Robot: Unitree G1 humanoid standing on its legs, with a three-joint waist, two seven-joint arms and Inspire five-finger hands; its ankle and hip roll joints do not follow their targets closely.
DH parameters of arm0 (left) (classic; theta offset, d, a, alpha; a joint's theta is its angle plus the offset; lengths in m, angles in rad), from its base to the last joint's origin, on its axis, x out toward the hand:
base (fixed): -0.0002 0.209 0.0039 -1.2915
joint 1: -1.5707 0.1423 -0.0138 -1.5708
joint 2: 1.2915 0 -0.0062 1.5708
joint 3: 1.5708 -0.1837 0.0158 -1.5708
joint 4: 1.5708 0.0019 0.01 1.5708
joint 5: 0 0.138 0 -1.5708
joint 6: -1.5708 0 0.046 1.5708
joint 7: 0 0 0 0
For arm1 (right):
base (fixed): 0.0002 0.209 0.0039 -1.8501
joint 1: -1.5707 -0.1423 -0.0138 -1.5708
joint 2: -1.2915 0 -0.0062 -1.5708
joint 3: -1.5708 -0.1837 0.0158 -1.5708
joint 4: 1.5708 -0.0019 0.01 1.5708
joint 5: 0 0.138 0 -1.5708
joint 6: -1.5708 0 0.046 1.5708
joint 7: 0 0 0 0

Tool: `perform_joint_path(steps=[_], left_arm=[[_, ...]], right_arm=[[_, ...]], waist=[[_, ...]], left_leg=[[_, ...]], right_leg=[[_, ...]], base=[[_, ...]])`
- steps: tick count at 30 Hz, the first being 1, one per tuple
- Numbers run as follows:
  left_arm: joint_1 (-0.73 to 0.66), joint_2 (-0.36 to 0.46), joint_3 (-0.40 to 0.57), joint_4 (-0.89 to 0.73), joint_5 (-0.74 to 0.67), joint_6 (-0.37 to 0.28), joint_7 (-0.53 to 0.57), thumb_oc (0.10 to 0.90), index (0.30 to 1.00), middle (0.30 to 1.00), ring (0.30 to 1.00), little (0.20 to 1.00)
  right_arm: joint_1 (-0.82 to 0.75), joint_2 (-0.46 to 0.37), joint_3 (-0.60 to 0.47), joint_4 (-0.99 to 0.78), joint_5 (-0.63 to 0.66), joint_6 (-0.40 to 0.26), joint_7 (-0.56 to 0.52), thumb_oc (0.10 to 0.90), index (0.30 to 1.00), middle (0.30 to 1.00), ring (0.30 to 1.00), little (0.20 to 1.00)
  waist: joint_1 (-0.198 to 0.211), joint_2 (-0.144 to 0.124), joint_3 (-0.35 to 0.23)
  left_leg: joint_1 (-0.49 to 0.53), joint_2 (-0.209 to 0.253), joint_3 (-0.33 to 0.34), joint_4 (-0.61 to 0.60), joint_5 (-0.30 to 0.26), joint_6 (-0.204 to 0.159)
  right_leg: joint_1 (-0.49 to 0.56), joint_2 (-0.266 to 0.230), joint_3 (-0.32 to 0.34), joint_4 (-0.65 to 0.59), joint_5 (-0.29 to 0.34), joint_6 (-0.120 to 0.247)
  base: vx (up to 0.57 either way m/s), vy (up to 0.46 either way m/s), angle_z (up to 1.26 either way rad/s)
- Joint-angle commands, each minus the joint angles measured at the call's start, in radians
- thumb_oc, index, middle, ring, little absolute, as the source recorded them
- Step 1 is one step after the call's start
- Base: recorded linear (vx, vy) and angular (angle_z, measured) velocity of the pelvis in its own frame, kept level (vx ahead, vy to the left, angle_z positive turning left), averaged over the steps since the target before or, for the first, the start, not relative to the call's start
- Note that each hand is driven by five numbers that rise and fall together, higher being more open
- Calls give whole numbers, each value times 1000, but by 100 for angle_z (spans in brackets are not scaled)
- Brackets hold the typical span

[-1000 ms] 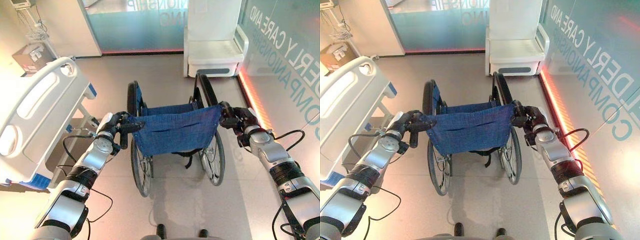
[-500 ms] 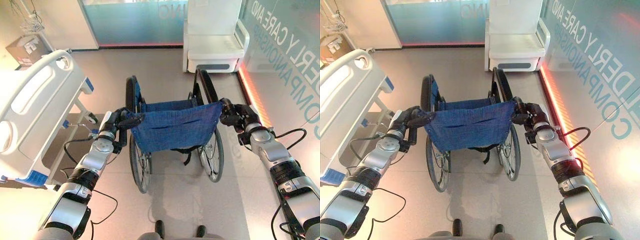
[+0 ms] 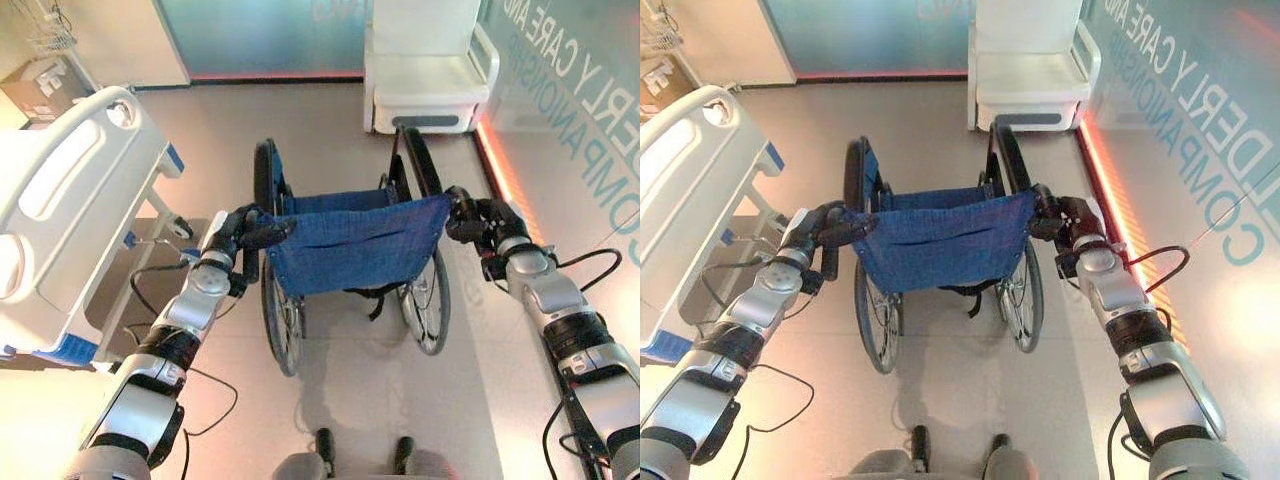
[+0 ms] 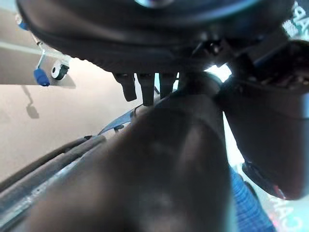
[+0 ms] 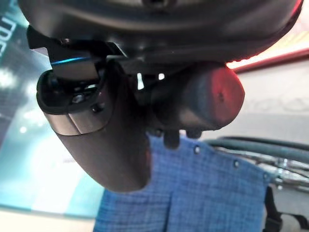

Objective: Push the wheelchair next to the bed

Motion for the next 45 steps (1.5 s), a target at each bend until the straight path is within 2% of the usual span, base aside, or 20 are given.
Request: perform_joint_path(steps=[1, 3, 5, 7, 13, 21, 24, 26, 28, 29, 30, 31, 32, 34, 36, 37, 39, 42, 43, 45], left_arm=[[126, -16, -94, 93, 100, 97, -68, 400, 300, 300, 300, 300], [113, -10, -96, 90, 89, 99, -68, 400, 300, 300, 300, 300], [79, -6, -105, 109, 78, 89, -71, 400, 300, 300, 300, 300], [52, -8, -112, 135, 74, 74, -71, 400, 300, 300, 300, 300], [46, -13, -119, 165, 54, 60, -73, 400, 300, 300, 300, 300], [-19, -15, -113, 234, 17, 19, -63, 400, 300, 300, 300, 300], [-38, -15, -109, 264, 0, 9, -54, 400, 300, 300, 300, 300], [-46, -12, -107, 280, -19, -3, -45, 400, 300, 300, 300, 300], [-44, -8, -96, 283, -27, -5, -45, 400, 300, 300, 300, 300], [-41, -6, -93, 279, -31, -5, -42, 400, 300, 300, 300, 300], [-39, -6, -91, 278, -30, -4, -41, 400, 300, 300, 300, 300], [-25, 0, -83, 270, -24, -11, -36, 400, 300, 300, 300, 300], [-16, 5, -78, 261, -19, -18, -34, 400, 300, 300, 300, 300], [-10, 16, -77, 248, -20, -19, -35, 400, 300, 300, 300, 300], [-3, 37, -83, 219, -40, -15, -22, 400, 300, 300, 300, 300], [7, 45, -76, 197, -50, -4, -12, 400, 300, 300, 300, 300], [30, 56, -57, 170, -52, 7, -2, 400, 300, 300, 300, 300], [41, 65, -45, 161, -54, 9, -5, 400, 300, 300, 300, 300], [42, 79, -44, 171, -56, 6, -29, 400, 300, 300, 300, 300], [44, 84, -44, 171, -57, 6, -33, 400, 300, 300, 300, 300]], right_arm=[[48, 17, 45, -35, 4, -23, 34, 400, 300, 300, 300, 300], [48, 14, 39, -51, 8, -18, 25, 400, 300, 300, 300, 300], [39, 6, 28, -59, 16, -17, 23, 400, 300, 300, 300, 300], [20, -1, 29, -43, 32, -27, 23, 400, 300, 300, 300, 300], [-3, 19, 53, -21, 64, -12, 21, 400, 300, 300, 300, 300], [-32, 35, 76, -13, 81, 1, 6, 400, 300, 300, 300, 300], [-39, 32, 93, 0, 84, 0, 23, 400, 300, 300, 300, 300], [-40, 28, 107, 8, 83, -6, 32, 400, 300, 300, 300, 300], [-31, 26, 116, 9, 87, -10, 30, 400, 300, 300, 300, 300], [-23, 30, 120, 10, 89, -14, 21, 400, 300, 300, 300, 300], [-21, 32, 120, 11, 89, -15, 21, 400, 300, 300, 300, 300], [-20, 42, 122, 16, 84, -19, 18, 400, 300, 300, 300, 300], [-25, 48, 126, 18, 82, -16, 12, 400, 300, 300, 300, 300], [-30, 57, 133, 13, 81, -10, 0, 400, 300, 300, 300, 300], [-39, 58, 150, -10, 93, -2, -16, 400, 300, 300, 300, 300], [-40, 56, 155, -21, 95, -6, -11, 400, 300, 300, 300, 300], [-29, 46, 149, -34, 81, -21, 18, 400, 300, 300, 300, 300], [-22, 38, 140, -48, 68, -19, 41, 400, 300, 300, 300, 300], [0, 45, 129, -50, 57, -24, 49, 400, 300, 300, 300, 300], [8, 49, 125, -49, 46, -22, 58, 400, 300, 300, 300, 300]], waist=[[-56, -23, -9], [-76, -28, 6], [-95, -32, 16], [-101, -42, 8], [-104, -50, -23], [-130, -52, -81], [-141, -56, -107], [-137, -70, -114], [-123, -87, -105], [-105, -96, -90], [-97, -97, -84], [-70, -95, -60], [-54, -91, -51], [-32, -78, -39], [6, -42, -27], [26, -31, -27], [44, -24, -37], [45, -19, -52], [48, -25, -73], [53, -31, -78]], left_leg=[[14, -75, -27, 83, -139, -7], [45, -81, -50, 82, -174, -10], [63, -84, -81, 80, -203, -6], [48, -90, -97, 97, -218, -7], [43, -2, -46, 162, -209, -54], [79, 81, 13, 177, -185, -107], [66, 141, 9, 341, -65, -139], [21, 157, 0, 477, -18, -141], [-72, 147, 2, 613, 0, -135], [-163, 134, -6, 664, 0, -122], [-189, 117, -11, 668, -7, -117], [-246, 66, -16, 623, -18, -103], [-270, 50, -6, 557, -2, -100], [-306, 39, -6, 464, 37, -103], [-360, 20, -47, 245, 148, -136], [-377, 15, -71, 129, 171, -143], [-377, 7, -87, 30, 158, -140], [-367, 13, -53, 56, 118, -122], [-380, 7, -48, 169, 70, -101], [-390, 2, -50, 203, 48, -98]], right_leg=[[-106, -4, 54, -25, 149, -3], [-139, -16, 51, -172, 179, 3], [-150, -14, 86, -293, 204, 16], [-113, -2, 108, -335, 188, 21], [-75, 0, 62, -254, 98, 0], [-51, 20, 32, -259, 53, -46], [-33, 58, 33, -262, 20, -96], [-5, 77, 34, -268, 1, -126], [46, 90, 39, -269, -18, -147], [89, 99, 52, -270, -28, -153], [105, 102, 59, -271, -29, -151], [159, 119, 89, -277, -36, -140], [188, 134, 103, -285, -42, -136], [220, 156, 114, -290, -55, -135], [279, 205, 164, -302, -79, -130], [310, 216, 199, -312, -94, -125], [343, 212, 237, -309, -132, -116], [348, 194, 243, -284, -178, -106], [345, 162, 209, -261, -200, -92], [347, 151, 195, -256, -203, -87]], base=[[273, -123, 24], [236, -173, 38], [205, -230, 42], [155, -252, 41], [223, -263, 38], [199, -172, 10], [175, -179, 2], [206, -215, 7], [265, -192, 1], [269, -123, -10], [377, -58, -20], [371, 16, -27], [466, 47, -34], [317, 63, -27], [482, 163, -35], [441, 173, -54], [381, 219, -74], [354, 232, -70], [397, 223, -64], [338, 167, -52]])
